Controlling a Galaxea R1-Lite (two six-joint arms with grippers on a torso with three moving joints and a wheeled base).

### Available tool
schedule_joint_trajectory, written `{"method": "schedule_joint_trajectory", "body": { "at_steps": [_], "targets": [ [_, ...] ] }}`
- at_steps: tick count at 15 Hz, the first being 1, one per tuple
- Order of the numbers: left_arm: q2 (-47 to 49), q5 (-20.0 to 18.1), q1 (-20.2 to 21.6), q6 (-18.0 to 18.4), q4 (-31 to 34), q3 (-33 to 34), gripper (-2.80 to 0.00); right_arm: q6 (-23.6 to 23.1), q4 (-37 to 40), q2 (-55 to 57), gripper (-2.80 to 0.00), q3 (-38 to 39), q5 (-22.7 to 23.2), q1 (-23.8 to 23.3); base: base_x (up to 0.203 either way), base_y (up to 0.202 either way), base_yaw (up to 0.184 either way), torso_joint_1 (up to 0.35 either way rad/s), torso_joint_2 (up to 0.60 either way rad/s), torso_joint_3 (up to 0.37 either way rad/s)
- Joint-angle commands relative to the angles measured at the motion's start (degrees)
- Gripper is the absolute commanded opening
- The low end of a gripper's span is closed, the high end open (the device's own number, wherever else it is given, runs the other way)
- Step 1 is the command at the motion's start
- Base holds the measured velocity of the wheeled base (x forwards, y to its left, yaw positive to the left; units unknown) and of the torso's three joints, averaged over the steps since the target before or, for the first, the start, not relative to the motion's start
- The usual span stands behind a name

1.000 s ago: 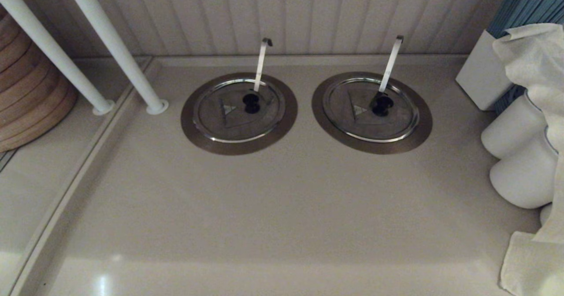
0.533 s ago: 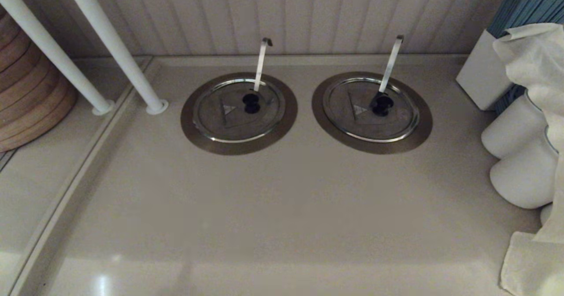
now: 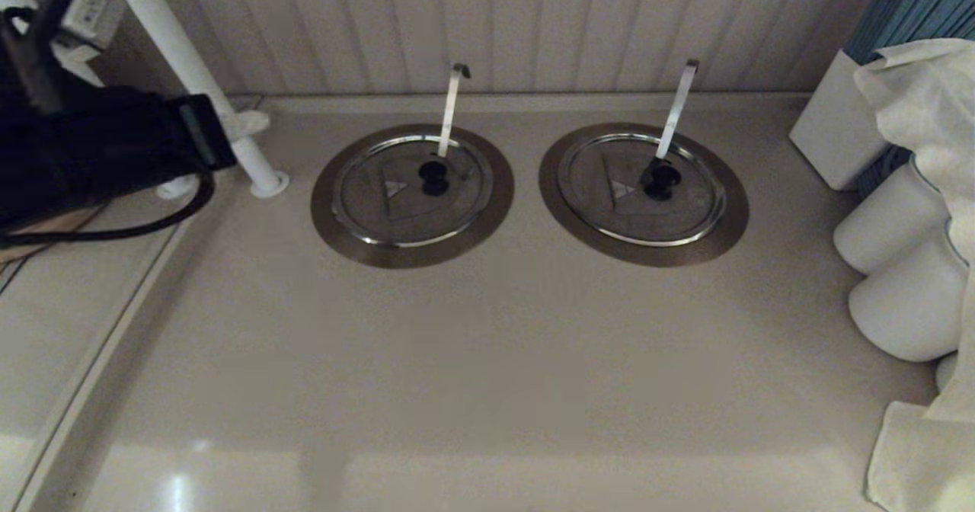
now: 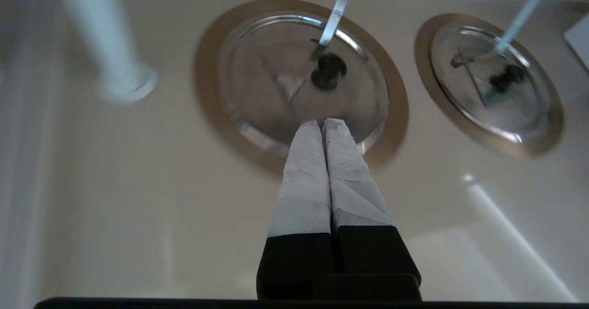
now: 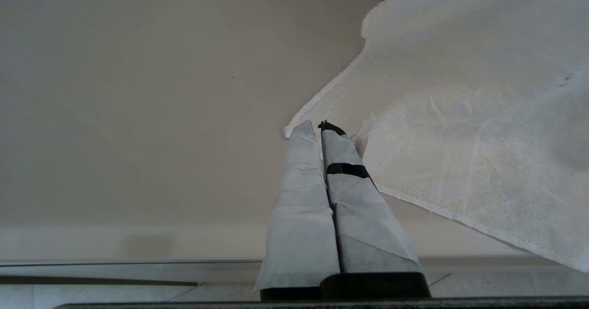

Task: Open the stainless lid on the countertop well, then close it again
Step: Open the lid

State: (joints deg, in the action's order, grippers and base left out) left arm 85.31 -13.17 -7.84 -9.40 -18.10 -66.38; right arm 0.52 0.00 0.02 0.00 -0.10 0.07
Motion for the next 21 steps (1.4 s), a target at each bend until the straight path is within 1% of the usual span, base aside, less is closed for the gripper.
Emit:
{"method": "schedule_joint_trajectory", "body": {
  "at_steps": [1, 2, 4, 6, 9, 10, 11, 13, 15, 16, 17, 18, 19, 20, 21],
  "targets": [
    [13.6, 0.2, -1.3, -0.1, -0.1, -8.2, -2.80, 0.0, 0.0, 0.0, -2.80, 0.0, 0.0, 0.0, 0.000, 0.000, 0.000, 0.000, 0.00, 0.000],
    [17.2, 0.5, -2.1, -0.2, 0.0, -11.8, -2.80, 0.0, 0.0, 0.0, -2.80, 0.0, 0.0, 0.0, 0.000, 0.000, 0.000, 0.000, 0.00, 0.000],
    [22.6, 0.9, -4.6, -0.2, -0.3, -15.5, -2.80, 0.0, 0.0, 0.0, -2.80, 0.0, 0.0, 0.0, 0.000, 0.000, 0.000, 0.000, 0.00, 0.000],
    [24.7, 1.0, -5.8, -0.2, -1.1, -15.7, -2.80, 0.0, 0.0, 0.0, -2.80, 0.0, 0.0, 0.0, 0.000, 0.000, 0.000, 0.000, 0.00, 0.000],
    [28.1, 0.9, -6.0, -0.3, -7.5, -15.7, -2.80, 0.0, 0.0, 0.0, -2.80, 0.0, 0.0, 0.0, 0.000, 0.000, 0.000, 0.000, 0.00, 0.000],
    [28.0, 0.9, -6.4, -0.4, -7.9, -15.2, -2.80, 0.0, 0.0, 0.0, -2.80, 0.0, 0.0, 0.0, 0.000, 0.000, 0.000, 0.000, 0.00, 0.000],
    [27.9, 0.9, -7.3, -0.4, -8.1, -14.1, 0.00, 0.0, 0.0, 0.0, -2.80, 0.0, 0.0, 0.0, 0.000, 0.000, 0.000, 0.000, 0.00, 0.000],
    [28.2, 0.7, -8.1, -0.4, -8.3, -13.2, 0.00, 0.0, 0.0, 0.0, -2.80, 0.0, 0.0, 0.0, 0.000, 0.000, 0.000, 0.000, 0.00, 0.000],
    [29.0, 0.3, -8.3, -0.5, -10.7, -11.4, 0.00, 0.0, 0.0, 0.0, -2.80, 0.0, 0.0, 0.0, 0.000, 0.000, 0.000, 0.000, 0.00, 0.000],
    [29.0, 0.3, -8.3, -0.5, -10.7, -11.4, 0.00, 0.0, 0.0, 0.0, -2.80, 0.0, 0.0, 0.0, 0.000, 0.000, 0.000, 0.000, 0.00, 0.000],
    [29.3, 0.3, -8.4, -0.5, -12.0, -10.9, 0.00, 0.0, 0.0, 0.0, -2.80, 0.0, 0.0, 0.0, 0.000, 0.000, 0.000, 0.000, 0.00, 0.000],
    [29.7, 0.2, -8.4, -0.4, -16.6, -9.2, 0.00, 0.0, 0.0, 0.0, -2.80, 0.0, 0.0, 0.0, 0.000, 0.000, 0.000, 0.000, 0.00, 0.000],
    [30.1, -0.1, -8.4, -0.2, -19.3, -7.6, 0.00, 0.0, 0.0, 0.0, -2.80, 0.0, 0.0, 0.0, 0.000, 0.000, 0.000, 0.000, 0.00, 0.000],
    [30.1, -1.4, -8.4, -0.2, -19.5, -7.2, 0.00, 0.0, 0.0, 0.0, -2.80, 0.0, 0.0, 0.0, 0.000, 0.000, 0.000, 0.000, 0.00, 0.000],
    [30.1, -1.8, -8.4, -0.3, -19.5, -7.0, 0.00, 0.0, 0.0, 0.0, -2.80, 0.0, 0.0, 0.0, 0.000, 0.000, 0.000, 0.000, 0.00, 0.000]
  ]
}}
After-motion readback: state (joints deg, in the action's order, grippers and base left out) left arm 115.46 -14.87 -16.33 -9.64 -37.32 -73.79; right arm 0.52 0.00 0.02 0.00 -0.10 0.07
